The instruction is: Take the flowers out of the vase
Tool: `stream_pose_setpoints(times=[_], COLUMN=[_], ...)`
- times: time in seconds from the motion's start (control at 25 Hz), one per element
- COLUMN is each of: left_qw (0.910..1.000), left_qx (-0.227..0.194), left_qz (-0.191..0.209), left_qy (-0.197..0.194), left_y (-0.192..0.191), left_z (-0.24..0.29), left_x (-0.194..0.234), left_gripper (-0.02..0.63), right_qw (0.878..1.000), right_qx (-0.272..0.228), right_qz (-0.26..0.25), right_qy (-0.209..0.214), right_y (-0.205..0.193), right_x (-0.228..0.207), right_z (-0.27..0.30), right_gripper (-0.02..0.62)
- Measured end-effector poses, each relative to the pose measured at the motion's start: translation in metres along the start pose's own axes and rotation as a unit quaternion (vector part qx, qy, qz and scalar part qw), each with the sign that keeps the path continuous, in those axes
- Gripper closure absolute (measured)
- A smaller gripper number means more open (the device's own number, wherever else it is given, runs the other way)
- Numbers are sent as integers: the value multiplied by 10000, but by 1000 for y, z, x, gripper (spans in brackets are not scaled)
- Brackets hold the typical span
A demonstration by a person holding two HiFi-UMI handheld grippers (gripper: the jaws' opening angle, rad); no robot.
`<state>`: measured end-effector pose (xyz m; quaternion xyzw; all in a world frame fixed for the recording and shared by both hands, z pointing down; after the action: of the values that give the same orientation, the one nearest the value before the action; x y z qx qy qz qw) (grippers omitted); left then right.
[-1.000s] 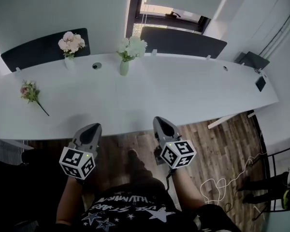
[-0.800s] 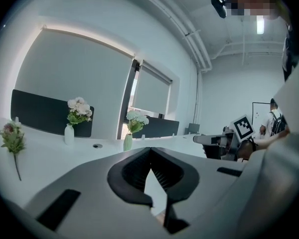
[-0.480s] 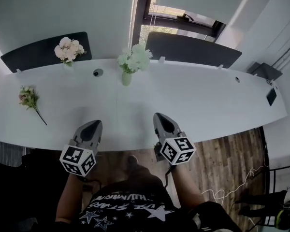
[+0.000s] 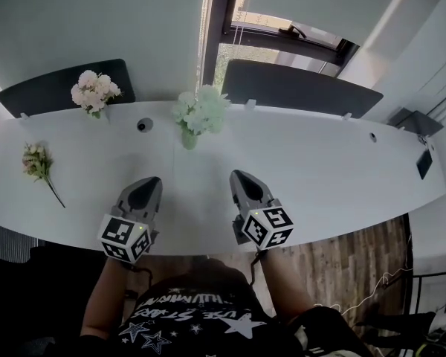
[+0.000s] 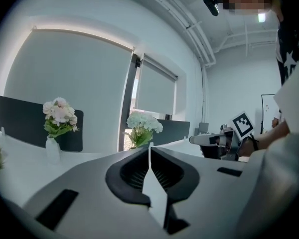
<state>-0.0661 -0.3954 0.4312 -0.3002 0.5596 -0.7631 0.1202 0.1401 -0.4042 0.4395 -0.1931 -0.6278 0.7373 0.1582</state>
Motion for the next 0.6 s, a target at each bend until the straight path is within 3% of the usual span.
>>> stream_pose_setpoints(times=[0.24,0.4,0.48,0.6], left_qw=[9998,9997,9996,9994], left_qx=[70,130,203,259], left_qz=[40,-99,-189,-179], left_qy=[189,184,113,138], left_y=[-2,-7,-11,-16], left_z=[45,67,77,90], left_x=[16,27,32,41], left_gripper=[597,590,508,487], right_qw=[9991,9965,9947,9920], right_qx=[-5,83,45,-78], right_qz=[-114,-196,-214,-260], right_qy=[407,814,1002,1232], right_y=[-4,-12,-15,-17], right_x=[-20,-24,-24,-25], right_z=[38,64,78,98], right_gripper=[575,456,397,346])
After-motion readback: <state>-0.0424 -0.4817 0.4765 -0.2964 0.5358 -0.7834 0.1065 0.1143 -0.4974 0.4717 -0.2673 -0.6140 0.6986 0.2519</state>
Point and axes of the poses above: the fingertips, and each gripper's own axes: z forward along the fingers, x to its left, y out of its top, the point moved 2 cm from there along -z, backward along the fingers, and after that the axes turned 12 degrees about -z, right-handed, at the moved point
